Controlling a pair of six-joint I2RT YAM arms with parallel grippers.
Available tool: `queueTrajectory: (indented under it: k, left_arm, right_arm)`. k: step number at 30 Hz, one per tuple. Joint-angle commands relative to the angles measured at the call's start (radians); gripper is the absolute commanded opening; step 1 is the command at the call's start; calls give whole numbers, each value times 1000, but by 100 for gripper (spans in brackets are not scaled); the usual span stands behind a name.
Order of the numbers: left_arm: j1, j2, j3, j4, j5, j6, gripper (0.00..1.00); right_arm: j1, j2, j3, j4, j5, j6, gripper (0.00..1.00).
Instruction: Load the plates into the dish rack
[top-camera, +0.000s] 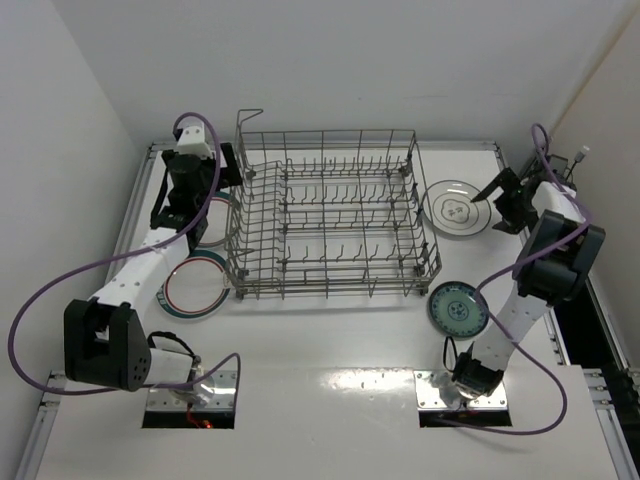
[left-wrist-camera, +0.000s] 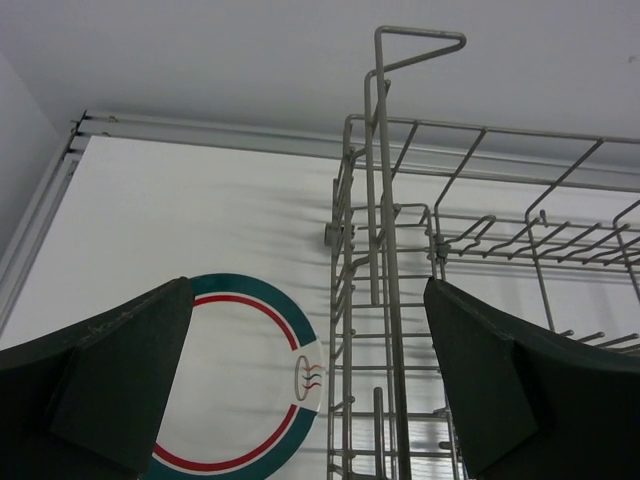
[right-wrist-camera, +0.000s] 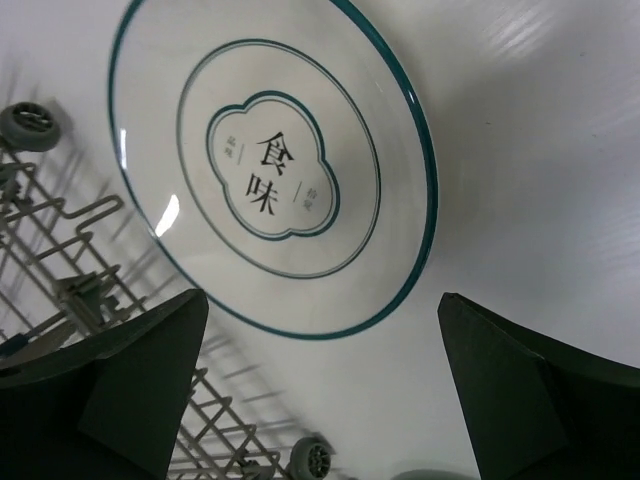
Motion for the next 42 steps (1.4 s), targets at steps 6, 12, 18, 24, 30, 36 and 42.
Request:
queueTrajectory:
  k: [6, 12, 18, 24, 30, 36, 42]
  left_arm:
    - [21, -81, 52, -5, 38, -59, 100]
    - [21, -81, 32, -5, 2, -59, 100]
    - [21, -81, 32, -5, 2, -59, 100]
    - [21, -81, 32, -14, -44, -59, 100]
    - [21, -81, 32, -24, -76, -59, 100]
    - [21, -90, 51, -44, -76, -59, 100]
    - [21, -81, 51, -44, -85, -50, 100]
  right_arm:
    - [9, 176, 126, -69, 6, -51, 90]
    - [9, 266, 180, -100, -5, -55, 84]
    - [9, 330, 200, -66, -82, -41, 54]
    - [-2, 310, 179, -55, -71, -50, 18]
    - [-1, 203, 169, -55, 19, -50, 0]
    - [47, -36, 136, -5, 111, -4, 0]
    - [118, -248, 149, -5, 315, 5, 0]
